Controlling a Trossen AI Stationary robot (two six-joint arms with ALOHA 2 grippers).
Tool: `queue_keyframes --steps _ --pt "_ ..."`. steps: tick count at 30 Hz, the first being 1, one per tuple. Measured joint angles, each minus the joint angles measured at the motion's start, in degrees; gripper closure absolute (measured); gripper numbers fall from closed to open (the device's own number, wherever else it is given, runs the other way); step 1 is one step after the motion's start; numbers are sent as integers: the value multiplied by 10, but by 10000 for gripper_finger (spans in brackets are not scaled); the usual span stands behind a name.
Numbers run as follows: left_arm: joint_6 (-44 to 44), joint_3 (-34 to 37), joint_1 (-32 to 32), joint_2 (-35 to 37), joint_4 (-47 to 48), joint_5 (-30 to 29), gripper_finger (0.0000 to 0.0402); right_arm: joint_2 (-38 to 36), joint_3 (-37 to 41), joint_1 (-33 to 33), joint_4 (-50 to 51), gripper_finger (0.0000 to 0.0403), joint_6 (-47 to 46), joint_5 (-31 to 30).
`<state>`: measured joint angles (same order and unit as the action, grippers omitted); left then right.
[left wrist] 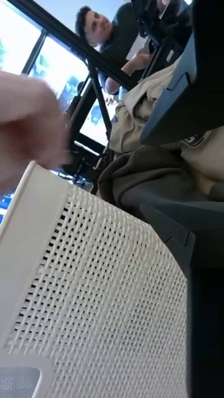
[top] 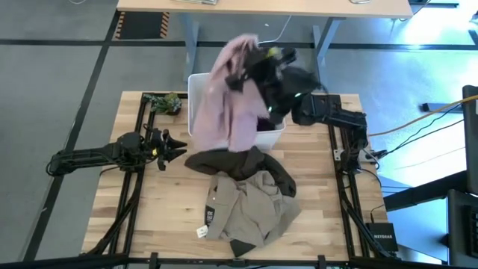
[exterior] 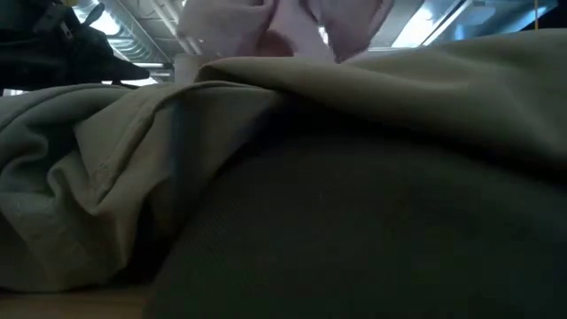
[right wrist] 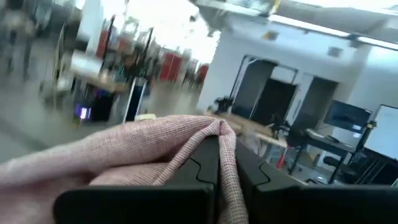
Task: Sort clothes
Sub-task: Put the pink shirt into the white bin
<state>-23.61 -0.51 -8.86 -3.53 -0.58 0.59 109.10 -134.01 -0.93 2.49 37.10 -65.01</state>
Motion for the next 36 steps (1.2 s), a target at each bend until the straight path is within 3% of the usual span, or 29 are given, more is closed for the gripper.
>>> queue_keyframes --steps 3,6,11,15,18,23,29,36 --pt "2 0 0 0 0 -1 245 0 0 13 -85 382 23 36" --pt "10 0 0 0 0 -1 245 0 1 27 -93 382 -17 69" --pt "10 0 0 0 0 -2 245 0 30 44 8 382 -130 82" --pt "10 0 0 0 0 -2 245 1 68 53 67 381 -237 144" --pt "10 0 0 0 0 -2 245 1 94 55 108 372 -298 153" --pt "9 0 0 0 1 -2 245 2 101 58 248 299 -407 155" --pt "19 0 0 0 0 -2 245 -14 101 52 400 197 -420 134" --pt "27 0 0 0 0 -2 245 -72 99 -8 482 160 -421 166"
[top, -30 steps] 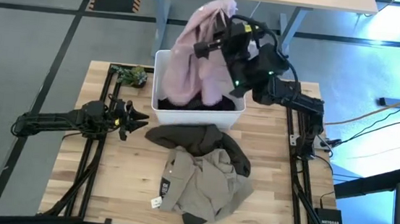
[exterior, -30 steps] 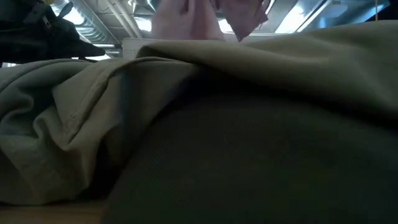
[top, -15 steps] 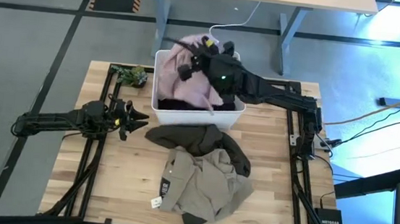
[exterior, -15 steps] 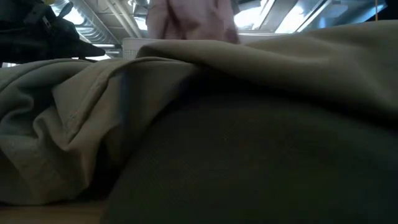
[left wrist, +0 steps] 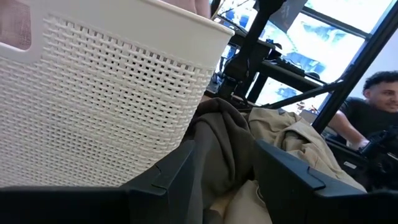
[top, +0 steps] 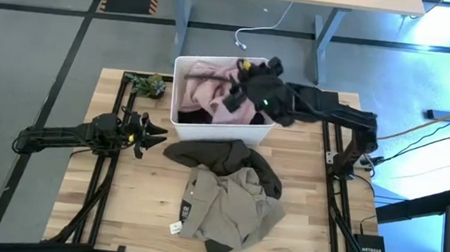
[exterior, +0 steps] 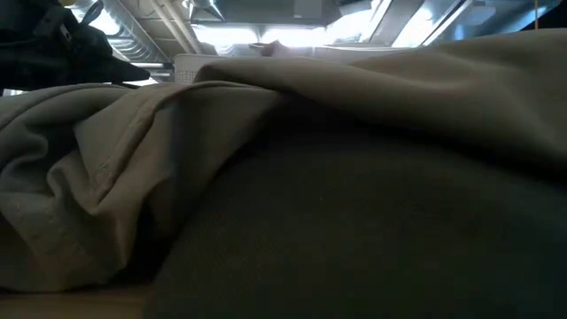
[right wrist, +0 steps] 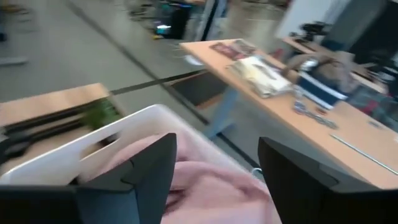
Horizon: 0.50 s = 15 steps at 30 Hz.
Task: Sort clothes
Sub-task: Put the pink shirt into the white bin, then put the brown pants into the white bin
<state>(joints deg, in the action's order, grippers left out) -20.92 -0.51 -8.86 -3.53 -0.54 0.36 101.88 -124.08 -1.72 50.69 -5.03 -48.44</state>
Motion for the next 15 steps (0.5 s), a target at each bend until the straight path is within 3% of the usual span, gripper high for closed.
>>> queue_keyframes --steps 7,15 --pt "-47 0 0 0 -2 0 245 -24 0 -112 117 159 -89 41" --pt "-82 0 0 0 -1 0 245 22 1 -259 277 159 -258 55"
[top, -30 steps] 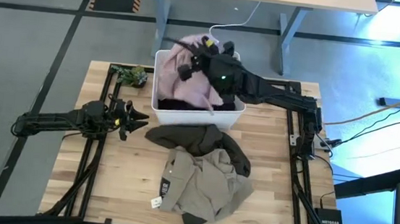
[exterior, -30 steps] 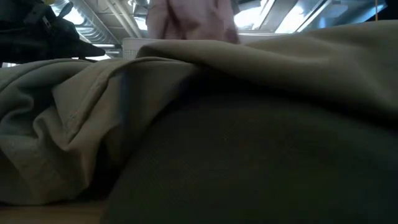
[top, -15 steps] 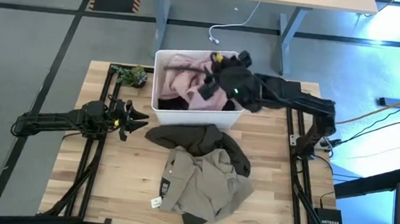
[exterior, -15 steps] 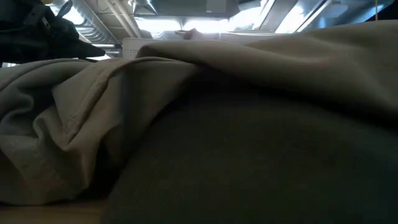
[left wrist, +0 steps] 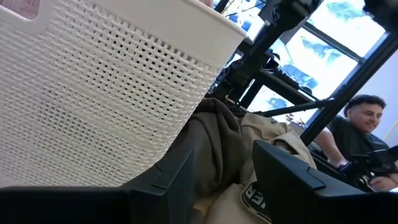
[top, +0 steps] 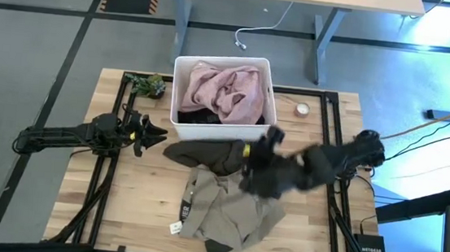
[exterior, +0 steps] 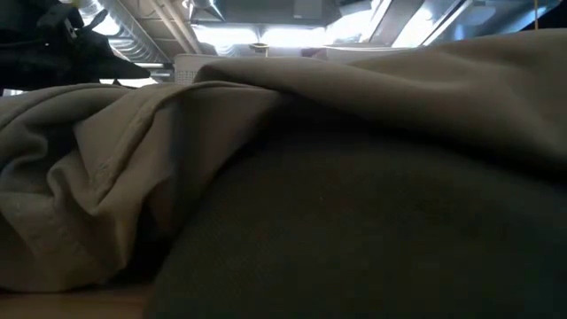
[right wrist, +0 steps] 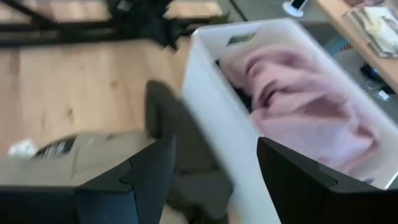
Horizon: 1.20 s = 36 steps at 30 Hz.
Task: Sort clothes
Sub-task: Put the brown pants into the white bin
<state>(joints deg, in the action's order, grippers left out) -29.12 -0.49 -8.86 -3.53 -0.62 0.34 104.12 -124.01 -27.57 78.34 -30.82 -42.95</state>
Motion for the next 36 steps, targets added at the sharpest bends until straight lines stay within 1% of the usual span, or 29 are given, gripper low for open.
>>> queue_keyframes --steps 3,6,9,12,14,18,22,30,36 --pt "0 0 0 0 0 0 245 33 0 -47 3 159 -46 -8" --pt "0 0 0 0 0 0 245 74 0 -85 -21 159 -58 -8" --pt "0 0 0 0 0 0 245 123 0 -110 -34 159 -71 -13" --pt "0 0 0 0 0 0 245 176 0 -122 -47 159 -95 -36" --pt "1 0 0 0 0 0 245 211 0 -122 -57 159 -108 -54" --pt "1 0 0 0 0 0 245 270 1 -111 -73 159 -111 -68" --pt "2 0 0 0 0 0 245 304 1 -86 -77 159 -112 -20" --pt "2 0 0 0 0 1 245 316 1 -54 -133 159 -107 -3" --pt "2 0 0 0 1 0 245 316 0 -59 -143 159 -105 18"
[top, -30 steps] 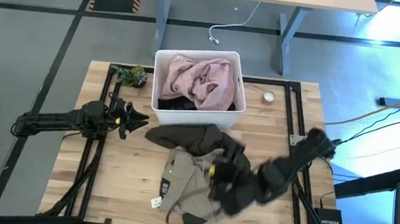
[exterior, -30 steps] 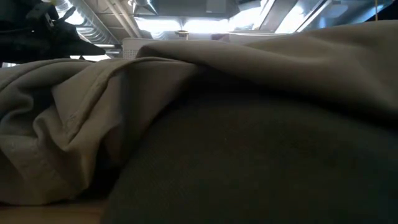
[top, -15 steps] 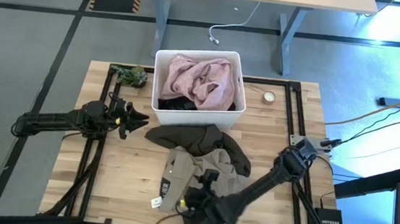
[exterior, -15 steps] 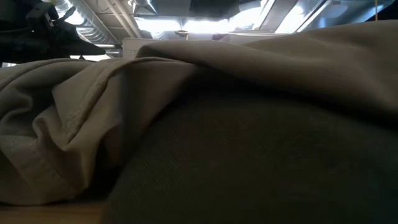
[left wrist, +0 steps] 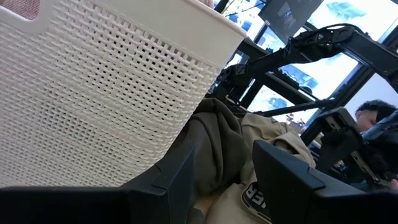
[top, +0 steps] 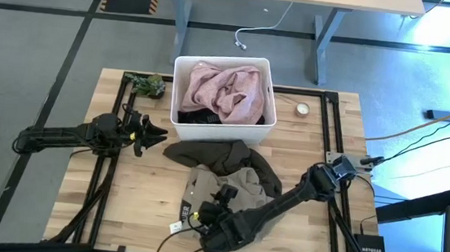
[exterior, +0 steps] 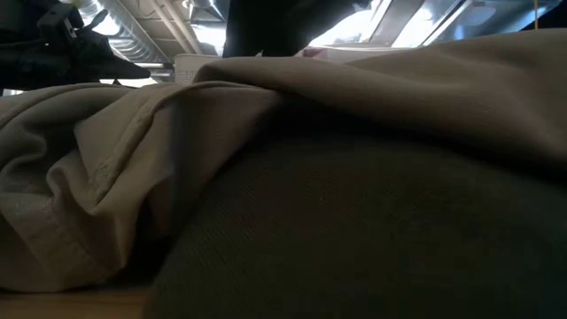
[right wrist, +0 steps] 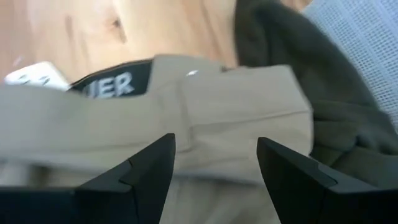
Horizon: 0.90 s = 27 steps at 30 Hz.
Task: Sort clothes
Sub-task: Put the brown pants into the white bin
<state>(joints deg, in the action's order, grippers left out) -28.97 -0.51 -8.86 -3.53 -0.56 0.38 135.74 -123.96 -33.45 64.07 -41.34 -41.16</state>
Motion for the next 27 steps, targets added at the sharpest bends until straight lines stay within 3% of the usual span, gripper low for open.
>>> queue_keyframes --steps 7,12,16,21,24,27 --pt "0 0 0 0 0 0 245 -3 0 1 12 159 26 75" --pt "0 0 0 0 0 0 245 -4 0 19 65 159 17 60" --pt "0 0 0 0 0 0 245 -5 0 37 49 159 10 32" --pt "0 0 0 0 0 0 245 16 5 59 13 160 -4 78" --pt "0 0 0 0 0 0 245 30 26 59 14 178 -4 67" --pt "0 0 0 0 0 0 245 30 49 55 9 229 -5 56"
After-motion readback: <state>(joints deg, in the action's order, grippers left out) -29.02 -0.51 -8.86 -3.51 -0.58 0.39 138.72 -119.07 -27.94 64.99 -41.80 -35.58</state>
